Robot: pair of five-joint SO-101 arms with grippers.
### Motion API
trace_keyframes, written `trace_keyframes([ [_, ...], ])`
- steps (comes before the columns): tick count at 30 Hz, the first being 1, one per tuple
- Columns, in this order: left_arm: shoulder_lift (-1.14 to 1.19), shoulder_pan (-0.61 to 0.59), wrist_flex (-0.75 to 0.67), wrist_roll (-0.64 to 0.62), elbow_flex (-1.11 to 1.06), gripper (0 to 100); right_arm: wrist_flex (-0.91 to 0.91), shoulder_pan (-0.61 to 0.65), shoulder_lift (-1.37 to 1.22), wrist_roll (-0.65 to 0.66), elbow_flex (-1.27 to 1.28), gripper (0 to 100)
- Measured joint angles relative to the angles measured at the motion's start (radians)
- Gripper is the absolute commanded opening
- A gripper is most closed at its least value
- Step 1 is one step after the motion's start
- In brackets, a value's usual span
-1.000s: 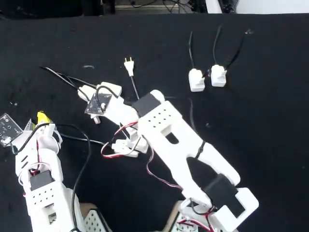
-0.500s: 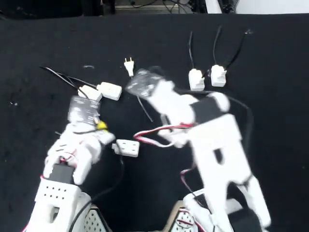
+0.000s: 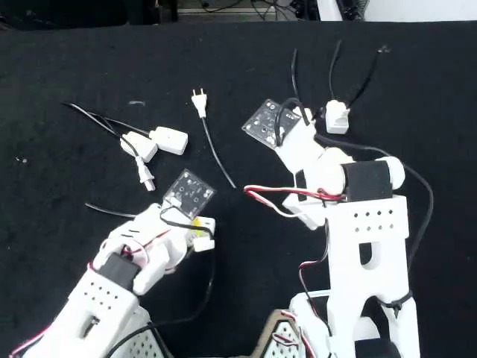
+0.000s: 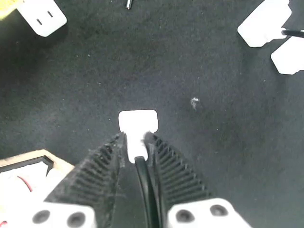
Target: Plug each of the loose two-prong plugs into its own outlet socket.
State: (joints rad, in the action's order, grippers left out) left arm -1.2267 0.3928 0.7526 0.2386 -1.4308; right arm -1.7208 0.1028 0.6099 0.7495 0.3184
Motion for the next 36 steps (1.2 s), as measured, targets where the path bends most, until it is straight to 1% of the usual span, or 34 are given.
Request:
trace_keyframes([
  [5,0.273,-0.002,0.000,0.000,0.115,11,0.000,0.000,0.000,0.000,0.000,1.1],
  [7,0.384,0.017,-0.003,0.002,0.163,11,0.000,0.000,0.000,0.000,0.000,1.1],
  [10,0.466,0.074,-0.014,-0.002,0.210,11,0.000,0.000,0.000,0.000,0.000,1.1],
  [13,0.494,0.118,-0.014,0.002,0.224,11,0.000,0.000,0.000,0.000,0.000,1.1],
  [22,0.505,0.140,-0.015,-0.002,0.224,11,0.000,0.000,0.000,0.000,0.000,1.1],
  [29,0.517,0.146,0.100,0.008,0.279,11,0.000,0.000,0.000,0.000,0.000,1.1],
  [36,0.517,0.210,0.120,0.008,0.279,11,0.003,0.000,0.000,0.000,0.014,1.1],
])
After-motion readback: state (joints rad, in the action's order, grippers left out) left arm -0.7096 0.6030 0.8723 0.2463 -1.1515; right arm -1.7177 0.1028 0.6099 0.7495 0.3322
